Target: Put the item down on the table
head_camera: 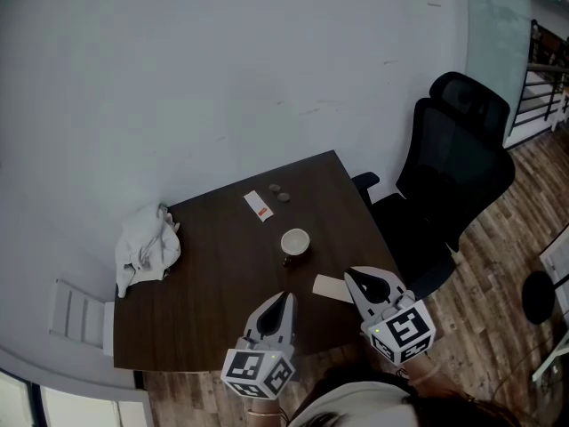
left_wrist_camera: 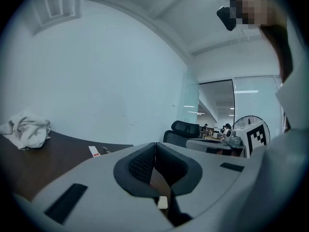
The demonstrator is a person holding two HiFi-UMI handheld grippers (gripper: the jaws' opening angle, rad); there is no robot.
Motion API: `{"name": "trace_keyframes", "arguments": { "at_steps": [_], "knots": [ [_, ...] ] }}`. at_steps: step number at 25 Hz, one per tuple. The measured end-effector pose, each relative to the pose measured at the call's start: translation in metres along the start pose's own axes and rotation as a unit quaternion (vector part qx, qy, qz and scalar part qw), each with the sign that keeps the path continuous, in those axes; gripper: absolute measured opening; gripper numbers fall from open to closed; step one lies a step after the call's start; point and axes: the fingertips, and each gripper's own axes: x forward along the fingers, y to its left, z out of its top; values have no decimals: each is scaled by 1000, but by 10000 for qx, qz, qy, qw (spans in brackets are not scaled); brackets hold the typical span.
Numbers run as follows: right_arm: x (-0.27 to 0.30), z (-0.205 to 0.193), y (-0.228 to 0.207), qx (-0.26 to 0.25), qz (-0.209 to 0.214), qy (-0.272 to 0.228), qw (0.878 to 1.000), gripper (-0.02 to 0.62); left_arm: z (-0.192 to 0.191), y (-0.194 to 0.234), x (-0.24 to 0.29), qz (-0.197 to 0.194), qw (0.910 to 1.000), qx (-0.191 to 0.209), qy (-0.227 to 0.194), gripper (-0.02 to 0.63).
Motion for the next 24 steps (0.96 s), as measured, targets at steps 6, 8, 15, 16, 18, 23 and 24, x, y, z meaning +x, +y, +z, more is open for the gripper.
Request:
{"name": "trace_keyframes", "arguments": {
  "at_steps": [6, 8, 15, 16, 18, 23, 24],
  "knots": [
    [-6, 3, -2, -79, -134, -89, 9998, 6, 2, -7, -2, -38, 10000, -4, -7, 18],
    [-7, 3, -4, -77, -166, -108, 9998, 6, 0, -8, -2, -68, 10000, 2, -10, 18],
    [-10, 4, -6, -143, -246, -250, 9993, 6, -2, -15, -2, -66, 10000, -6, 68, 18],
    [-10, 4, -6, -147, -226, -266, 9993, 6, -2, -16, -2, -66, 10000, -4, 75, 18],
    [-11, 4, -5, -122, -207, -285, 9993, 6, -3, -17, -2, -66, 9999, -9, 90, 18],
    [-16, -2, -7, -27, -216, -226, 9995, 6, -14, -23, -2, -107, 9998, -65, 144, 18],
    [-17, -4, -8, -9, -230, -210, 9995, 6, -16, -24, -2, -110, 9998, -81, 153, 18]
  ]
}}
